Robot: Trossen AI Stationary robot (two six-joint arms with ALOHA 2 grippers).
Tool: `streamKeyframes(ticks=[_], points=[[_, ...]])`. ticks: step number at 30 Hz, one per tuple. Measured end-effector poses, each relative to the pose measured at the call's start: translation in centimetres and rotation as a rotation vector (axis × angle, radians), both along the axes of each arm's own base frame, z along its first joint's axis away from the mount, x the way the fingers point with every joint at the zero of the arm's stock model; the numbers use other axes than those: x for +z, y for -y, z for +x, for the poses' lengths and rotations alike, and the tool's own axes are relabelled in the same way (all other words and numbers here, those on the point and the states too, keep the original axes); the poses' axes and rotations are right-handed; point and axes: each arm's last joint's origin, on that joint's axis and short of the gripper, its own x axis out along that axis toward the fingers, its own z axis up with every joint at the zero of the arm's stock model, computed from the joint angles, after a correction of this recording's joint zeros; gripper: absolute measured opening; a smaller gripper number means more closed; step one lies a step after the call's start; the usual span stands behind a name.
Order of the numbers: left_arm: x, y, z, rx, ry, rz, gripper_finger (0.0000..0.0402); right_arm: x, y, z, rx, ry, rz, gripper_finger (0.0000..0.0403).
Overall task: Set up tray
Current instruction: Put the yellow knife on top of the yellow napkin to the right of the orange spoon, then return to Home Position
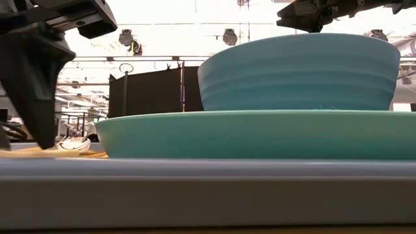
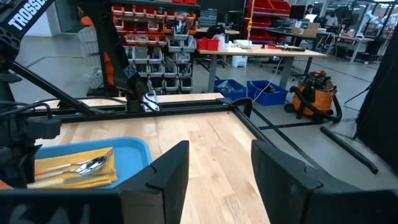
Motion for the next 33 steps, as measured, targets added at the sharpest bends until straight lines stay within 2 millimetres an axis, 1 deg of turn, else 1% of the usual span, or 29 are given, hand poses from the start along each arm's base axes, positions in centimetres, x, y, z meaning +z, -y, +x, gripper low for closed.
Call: streamKeyframes(ticks=[3, 5, 9, 11, 13, 16, 18, 20, 21, 24, 26, 28, 30, 31, 33], points=[[0.0, 0.0, 0.0, -0.002, 0.0, 0.0, 0.02, 0.0, 0.0, 0.0, 0.0, 0.001, 0.0, 0.0166], [0.0, 0.0, 0.0, -0.006, 0.0, 0.001, 0.023, 0.0, 0.0, 0.0, 0.0, 0.001, 0.001, 0.0165], [0.0, 0.1, 0.0, -0.023, -0.007, -0.011, 0.0268, 0.0, 0.0, 0.0, 0.0, 0.002, 0.002, 0.0165], [0.1, 0.2, 0.1, -0.087, -0.007, -0.007, 0.028, 0.0, 0.0, 0.0, 0.0, 0.002, 0.002, 0.0166], [1.0, 0.4, -0.1, -0.212, 0.012, 0.009, 0.0289, 0.1, 0.0, -0.3, 0.001, 0.0, 0.001, 0.0166], [3.5, -0.1, -0.2, -0.303, 0.085, 0.044, 0.0298, 0.5, 0.0, -1.2, 0.002, 0.017, 0.0, 0.0165], [5.5, -0.7, -0.4, -0.378, 0.185, 0.163, 0.0302, 0.9, 0.0, -2.1, 0.002, 0.038, 0.001, 0.0165], [7.8, -1.2, -0.5, -0.505, 0.282, 0.33, 0.0302, 1.0, 0.0, -3.0, 0.002, 0.041, 0.002, 0.0166], [8.9, -1.6, -0.8, -0.559, 0.303, 0.42, 0.0301, 1.1, 0.0, -3.5, 0.002, 0.039, 0.002, 0.0166], [11.7, -3.4, -2.5, -0.631, 0.288, 0.651, 0.0301, 1.0, 0.0, -5.0, 0.002, 0.016, 0.005, 0.0166], [13.2, -4.4, -3.5, -0.652, 0.277, 0.794, 0.0303, 0.9, 0.0, -6.2, 0.001, 0.013, 0.017, 0.0164], [14.1, -5.3, -5.1, -0.643, 0.262, 0.937, 0.0305, 1.0, 0.0, -7.5, 0.0, 0.032, 0.036, 0.0163], [14.4, -6.2, -6.7, -0.635, 0.259, 1.013, 0.0305, 1.2, -0.1, -8.8, -0.001, 0.076, 0.056, 0.0163], [14.2, -6.7, -7.5, -0.63, 0.262, 1.037, 0.0305, 1.3, -0.1, -9.5, -0.001, 0.102, 0.061, 0.0163], [13.1, -8.1, -9.2, -0.607, 0.267, 1.073, 0.0303, 1.5, -0.1, -10.8, 0.004, 0.148, 0.064, 0.0164]])
